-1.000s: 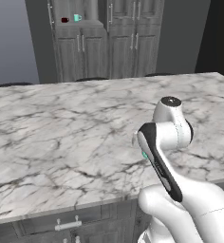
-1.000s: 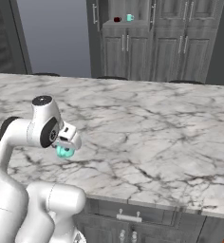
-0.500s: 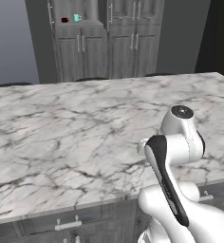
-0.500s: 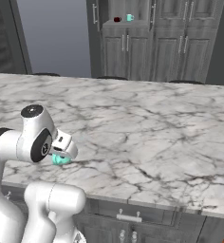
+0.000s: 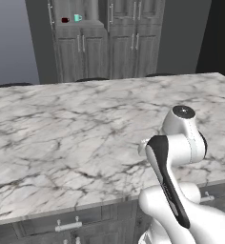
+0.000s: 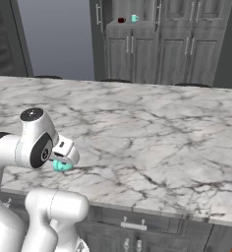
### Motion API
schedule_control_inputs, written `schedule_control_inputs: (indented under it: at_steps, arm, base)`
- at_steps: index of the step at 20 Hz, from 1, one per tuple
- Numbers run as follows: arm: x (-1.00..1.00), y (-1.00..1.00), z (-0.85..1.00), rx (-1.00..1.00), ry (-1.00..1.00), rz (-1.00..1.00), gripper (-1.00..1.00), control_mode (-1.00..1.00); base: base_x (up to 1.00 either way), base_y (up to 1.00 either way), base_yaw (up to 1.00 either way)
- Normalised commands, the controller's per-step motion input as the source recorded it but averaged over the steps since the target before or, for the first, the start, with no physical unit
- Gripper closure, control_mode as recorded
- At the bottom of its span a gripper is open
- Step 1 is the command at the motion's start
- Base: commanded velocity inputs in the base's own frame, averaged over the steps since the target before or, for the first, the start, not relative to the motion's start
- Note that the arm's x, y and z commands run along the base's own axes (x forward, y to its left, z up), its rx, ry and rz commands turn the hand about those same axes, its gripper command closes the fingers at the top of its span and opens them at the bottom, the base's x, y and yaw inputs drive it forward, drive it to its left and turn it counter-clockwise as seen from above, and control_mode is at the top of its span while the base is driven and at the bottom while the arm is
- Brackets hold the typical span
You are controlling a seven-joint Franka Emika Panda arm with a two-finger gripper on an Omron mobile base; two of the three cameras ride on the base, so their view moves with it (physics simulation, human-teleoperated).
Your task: Pick the mug on the counter and place it in the cabinet with the handle facing the right, like the mugs already inside.
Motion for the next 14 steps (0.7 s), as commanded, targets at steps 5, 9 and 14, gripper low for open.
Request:
schedule_control_inputs:
  at_steps: [5,9,14]
  arm:
    - [0.00,0.00,0.00,0.00,0.00,0.00,1.00,1.00]
    - [0.00,0.00,0.00,0.00,0.00,0.00,1.00,1.00]
    - [0.00,0.00,0.00,0.00,0.00,0.00,1.00,1.00]
  base:
    - [-0.24,-0.14,-0.05]
    - [-0.05,-0.41,-0.05]
    - [0.00,-0.40,-0.01]
